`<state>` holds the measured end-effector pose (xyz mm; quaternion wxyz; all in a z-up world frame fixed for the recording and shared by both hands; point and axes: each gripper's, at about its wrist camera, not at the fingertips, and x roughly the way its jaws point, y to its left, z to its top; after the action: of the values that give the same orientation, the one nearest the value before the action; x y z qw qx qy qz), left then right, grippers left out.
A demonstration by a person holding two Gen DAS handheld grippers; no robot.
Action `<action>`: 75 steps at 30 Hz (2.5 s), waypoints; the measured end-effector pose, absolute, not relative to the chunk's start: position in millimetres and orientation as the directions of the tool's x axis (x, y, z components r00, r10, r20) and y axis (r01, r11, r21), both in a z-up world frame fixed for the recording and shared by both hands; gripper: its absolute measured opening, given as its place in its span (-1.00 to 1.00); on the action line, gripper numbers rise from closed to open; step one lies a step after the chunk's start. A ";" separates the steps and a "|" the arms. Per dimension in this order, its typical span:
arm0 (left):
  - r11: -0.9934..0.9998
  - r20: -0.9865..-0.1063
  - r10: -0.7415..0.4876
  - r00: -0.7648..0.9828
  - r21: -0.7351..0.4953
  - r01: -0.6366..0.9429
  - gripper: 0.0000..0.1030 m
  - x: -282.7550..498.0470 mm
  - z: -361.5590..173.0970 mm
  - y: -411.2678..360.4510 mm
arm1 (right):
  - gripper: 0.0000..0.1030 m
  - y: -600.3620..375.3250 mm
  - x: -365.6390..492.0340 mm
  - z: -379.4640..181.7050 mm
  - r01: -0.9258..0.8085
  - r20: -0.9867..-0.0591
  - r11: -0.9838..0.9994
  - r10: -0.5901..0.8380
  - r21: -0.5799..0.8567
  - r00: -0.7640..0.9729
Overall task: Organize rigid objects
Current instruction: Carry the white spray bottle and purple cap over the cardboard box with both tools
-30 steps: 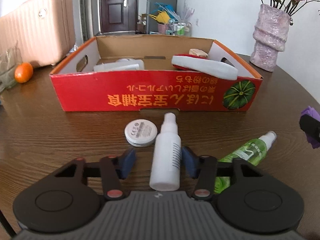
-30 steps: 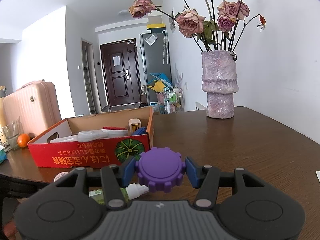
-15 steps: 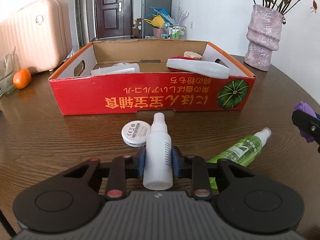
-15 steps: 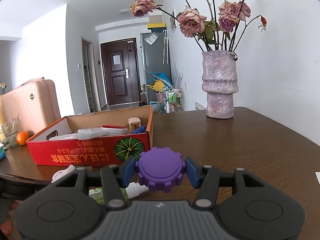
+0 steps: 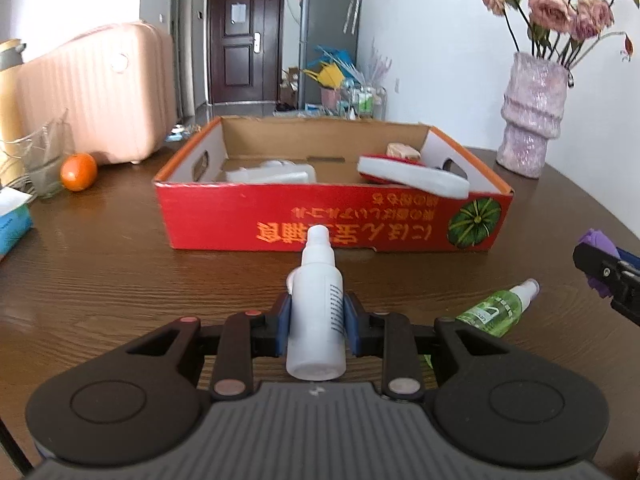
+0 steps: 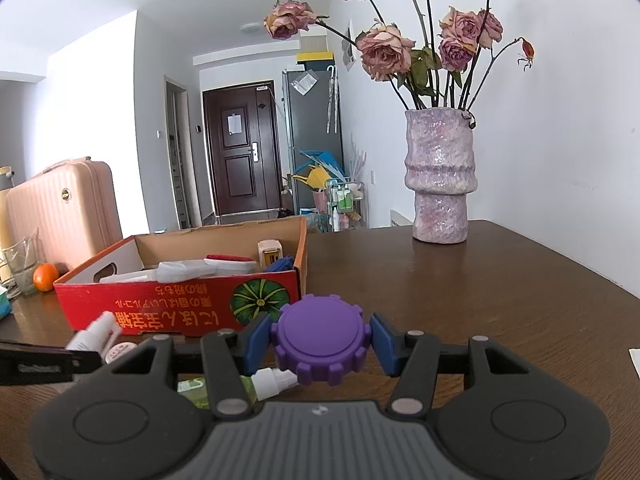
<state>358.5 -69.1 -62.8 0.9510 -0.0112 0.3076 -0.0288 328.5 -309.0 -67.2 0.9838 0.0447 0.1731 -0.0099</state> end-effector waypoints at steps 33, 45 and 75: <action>0.997 -0.457 -0.064 0.887 -0.069 0.036 -0.45 284.7 -33.5 -29.7 | 0.04 -236.9 279.9 -65.1 -0.125 -0.289 0.987 0.148 0.097 0.946; 0.996 -0.432 -0.074 0.899 -0.076 0.045 -0.45 279.9 -22.2 -22.6 | 0.04 -221.6 281.1 -56.9 -0.159 -0.285 0.981 0.184 0.109 0.941; 0.997 -0.403 -0.062 0.913 -0.070 0.037 -0.45 342.2 1.7 -39.5 | 0.04 -215.2 344.3 -26.4 -0.154 -0.234 0.982 0.176 0.110 0.956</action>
<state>342.2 -39.5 1.7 0.9775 -0.0305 0.2070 -0.0253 344.3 -215.2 -26.4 0.9879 0.0453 0.1225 0.0836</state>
